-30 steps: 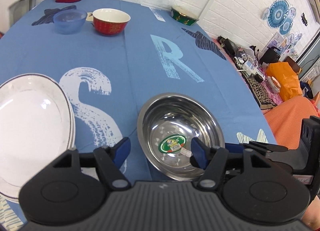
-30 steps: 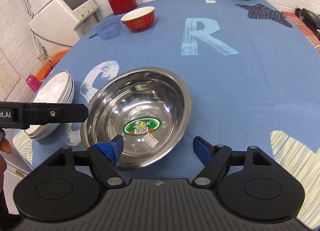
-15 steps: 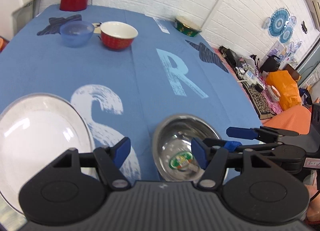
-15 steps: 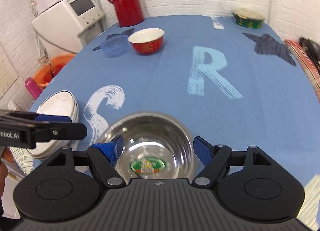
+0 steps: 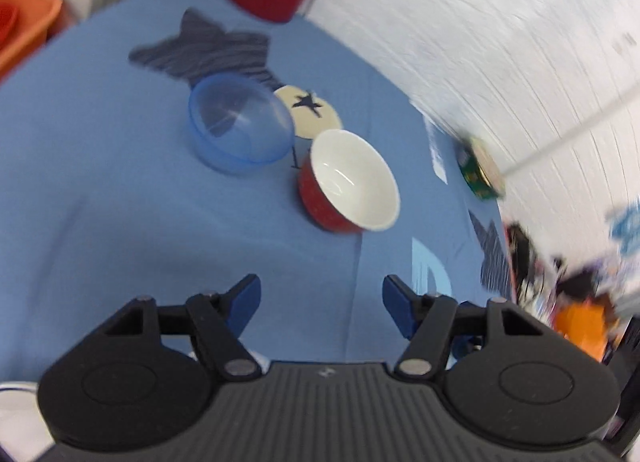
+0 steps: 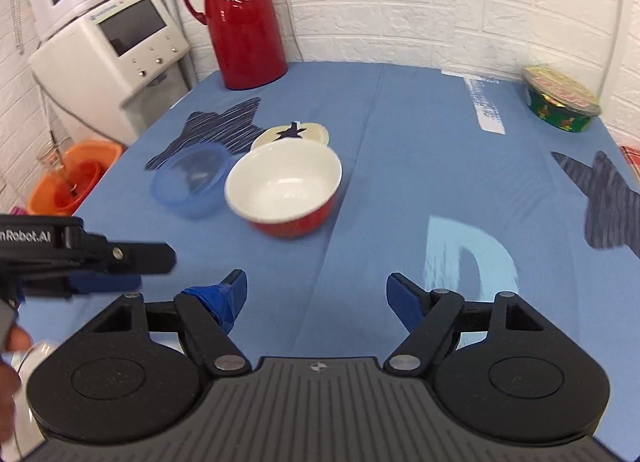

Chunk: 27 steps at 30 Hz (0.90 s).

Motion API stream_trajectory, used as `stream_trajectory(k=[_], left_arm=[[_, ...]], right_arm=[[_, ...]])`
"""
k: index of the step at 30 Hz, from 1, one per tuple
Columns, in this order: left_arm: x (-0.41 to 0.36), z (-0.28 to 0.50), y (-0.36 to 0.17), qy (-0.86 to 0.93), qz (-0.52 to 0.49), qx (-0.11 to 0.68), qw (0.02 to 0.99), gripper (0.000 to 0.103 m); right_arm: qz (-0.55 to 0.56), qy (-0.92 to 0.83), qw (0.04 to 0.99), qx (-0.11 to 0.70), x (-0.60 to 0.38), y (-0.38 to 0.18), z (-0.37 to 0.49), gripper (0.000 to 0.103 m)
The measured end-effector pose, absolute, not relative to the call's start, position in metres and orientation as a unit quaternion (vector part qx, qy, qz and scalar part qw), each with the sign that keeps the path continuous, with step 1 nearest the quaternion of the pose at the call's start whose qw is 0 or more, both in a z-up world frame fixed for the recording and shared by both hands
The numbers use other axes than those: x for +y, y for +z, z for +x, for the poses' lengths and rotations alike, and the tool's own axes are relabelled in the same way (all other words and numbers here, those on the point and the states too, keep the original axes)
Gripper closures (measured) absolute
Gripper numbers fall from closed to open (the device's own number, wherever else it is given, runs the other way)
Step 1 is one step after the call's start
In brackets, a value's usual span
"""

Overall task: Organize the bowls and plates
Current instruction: 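Open both grippers and move them to the red bowl with white interior, then close the left gripper on the red bowl rim while the right gripper grips it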

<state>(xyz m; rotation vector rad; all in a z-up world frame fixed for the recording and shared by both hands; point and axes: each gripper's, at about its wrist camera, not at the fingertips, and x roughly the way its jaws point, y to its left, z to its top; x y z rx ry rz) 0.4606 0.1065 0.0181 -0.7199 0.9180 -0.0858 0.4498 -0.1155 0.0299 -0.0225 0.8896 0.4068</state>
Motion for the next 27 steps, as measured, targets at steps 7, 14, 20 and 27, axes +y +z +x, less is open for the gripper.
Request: stream_trajectory(k=[7,14,20,27], left_arm=[[0.104,0.519,-0.018,0.043,-0.401,0.421,0.813,0.038],[0.097,0.539,-0.029,0.086,-0.394,0.408,0.819,0.037],[0.091,0.54,-0.03,0.099,-0.382,0.398,0.828,0.038],[0.087,0.539,-0.03,0.108,-0.378,0.394,0.831,0.037]], right_arm=[[-0.036,0.173,0.881,0.439,-0.094,0.005,0.534,0.04],[-0.07,0.186,0.864,0.463,-0.075,-0.026,0.57,0.04],[-0.055,0.207,0.863,0.458,-0.079,-0.032,0.573,0.037],[-0.061,0.212,0.858,0.465,-0.077,-0.032,0.581,0.034]])
